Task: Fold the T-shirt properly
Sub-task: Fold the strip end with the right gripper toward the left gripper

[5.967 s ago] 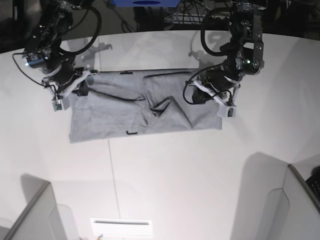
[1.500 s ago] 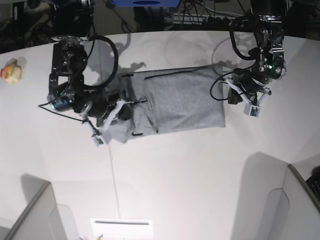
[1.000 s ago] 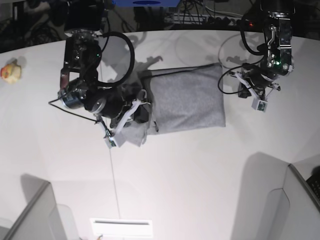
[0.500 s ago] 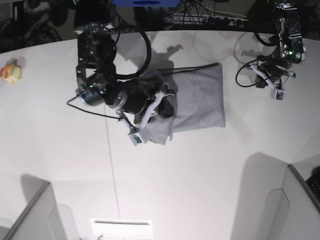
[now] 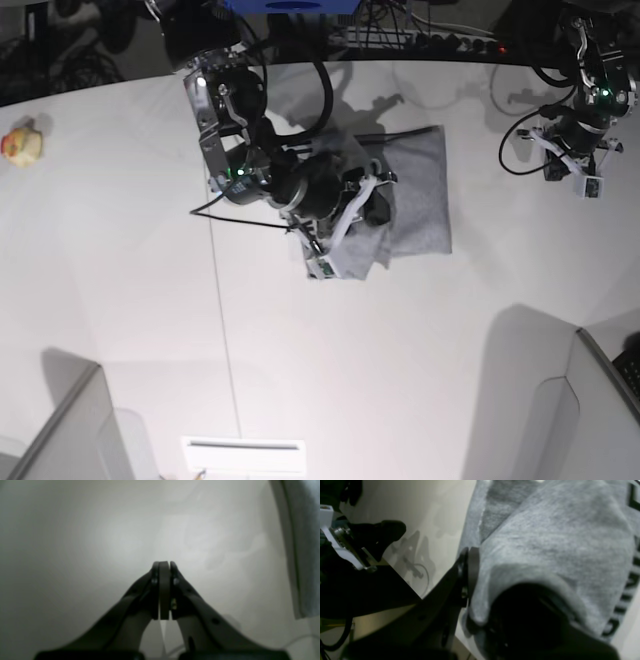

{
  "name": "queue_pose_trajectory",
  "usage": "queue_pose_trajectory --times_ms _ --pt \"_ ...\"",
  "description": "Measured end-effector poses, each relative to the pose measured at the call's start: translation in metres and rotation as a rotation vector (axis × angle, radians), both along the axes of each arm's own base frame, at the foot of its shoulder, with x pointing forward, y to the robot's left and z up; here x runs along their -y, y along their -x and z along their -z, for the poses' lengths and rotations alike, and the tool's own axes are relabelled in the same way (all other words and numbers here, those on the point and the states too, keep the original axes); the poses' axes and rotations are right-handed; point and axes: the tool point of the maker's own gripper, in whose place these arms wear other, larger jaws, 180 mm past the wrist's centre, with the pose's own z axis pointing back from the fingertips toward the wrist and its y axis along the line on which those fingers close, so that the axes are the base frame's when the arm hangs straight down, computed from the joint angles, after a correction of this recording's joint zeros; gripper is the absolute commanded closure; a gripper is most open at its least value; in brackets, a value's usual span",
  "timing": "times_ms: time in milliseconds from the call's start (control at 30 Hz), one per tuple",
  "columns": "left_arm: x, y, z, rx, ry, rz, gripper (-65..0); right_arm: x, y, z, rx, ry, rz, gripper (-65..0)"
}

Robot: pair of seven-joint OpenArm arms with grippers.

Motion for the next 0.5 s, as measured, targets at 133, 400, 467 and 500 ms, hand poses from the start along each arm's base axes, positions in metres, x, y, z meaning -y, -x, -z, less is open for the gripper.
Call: queue_pose_trajectory --times_ms 133,400,467,500 --pt "-0.010 0.012 0.003 -0.026 -0.017 -0.025 0.0 -0.011 0.002 0.008 -0.007 0.008 -0.028 0.0" --pt "-0.011 0.015 0.004 -0.034 -0.015 -0.025 0.0 -0.013 -0.006 0.033 -0.086 0.041 0.029 0.0" --pt "-0.015 0.015 0.001 -0.024 -0.020 -0.037 0.0 -0.011 -0.006 0.036 -0.093 0.045 0.032 0.0" --pt "-0.016 0.016 0.001 -0.025 -0.021 -0.039 0.0 -0.011 -0.006 0.036 -0.093 0.045 0.033 0.0"
